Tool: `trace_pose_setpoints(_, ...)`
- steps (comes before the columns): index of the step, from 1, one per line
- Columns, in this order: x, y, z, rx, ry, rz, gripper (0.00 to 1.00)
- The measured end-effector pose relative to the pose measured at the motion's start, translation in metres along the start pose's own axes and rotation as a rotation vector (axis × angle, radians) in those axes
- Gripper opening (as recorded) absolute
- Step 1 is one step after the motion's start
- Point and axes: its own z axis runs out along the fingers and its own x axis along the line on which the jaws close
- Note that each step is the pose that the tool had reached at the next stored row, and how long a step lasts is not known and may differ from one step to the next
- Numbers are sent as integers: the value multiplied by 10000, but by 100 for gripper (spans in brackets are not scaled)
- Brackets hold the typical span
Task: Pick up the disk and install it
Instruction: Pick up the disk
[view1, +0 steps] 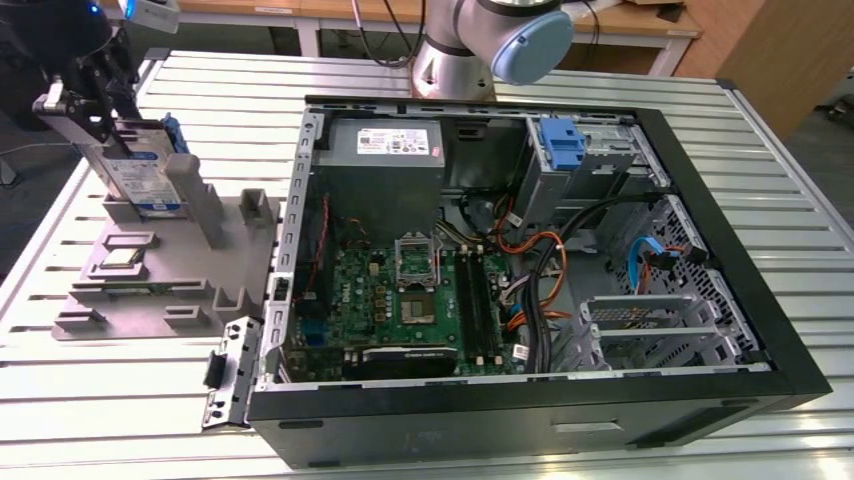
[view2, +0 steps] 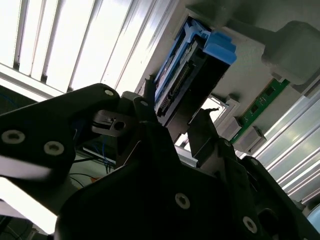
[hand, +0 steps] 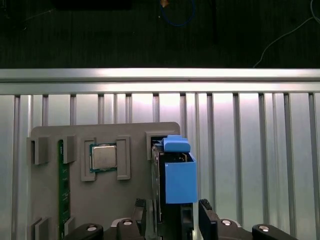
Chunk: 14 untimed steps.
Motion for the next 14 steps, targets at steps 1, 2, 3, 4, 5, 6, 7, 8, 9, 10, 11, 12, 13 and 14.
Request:
trace_pose_setpoints(1, 0, 0, 0, 0, 0, 0, 55)
trace_pose_setpoints(2, 0, 0, 0, 0, 1, 0, 48)
trace_pose_setpoints(3, 0, 0, 0, 0, 1, 0, 48)
trace_pose_setpoints(4, 0, 0, 0, 0, 1, 0, 48)
trace_pose_setpoints(5, 0, 0, 0, 0, 1, 0, 48)
trace_pose_setpoints(6, 0, 0, -1, -1, 1, 0, 48)
trace_pose_setpoints(7, -1, -1, -4, -1, 2, 0, 48)
trace_pose_setpoints(8, -1, 0, -9, -1, 3, 0, 48)
trace_pose_setpoints(9, -1, 0, -12, 0, 3, 0, 48)
trace_pose_setpoints(10, -1, 0, -13, 3, 2, 0, 48)
trace_pose_setpoints(11, -1, 0, -13, 3, 1, 0, 48)
trace_pose_setpoints(12, -1, 0, -13, 2, 0, 0, 48)
trace_pose_setpoints(13, -1, 0, -14, 1, -2, 1, 48)
trace_pose_setpoints(14, -1, 0, -14, 0, -2, -8, 48)
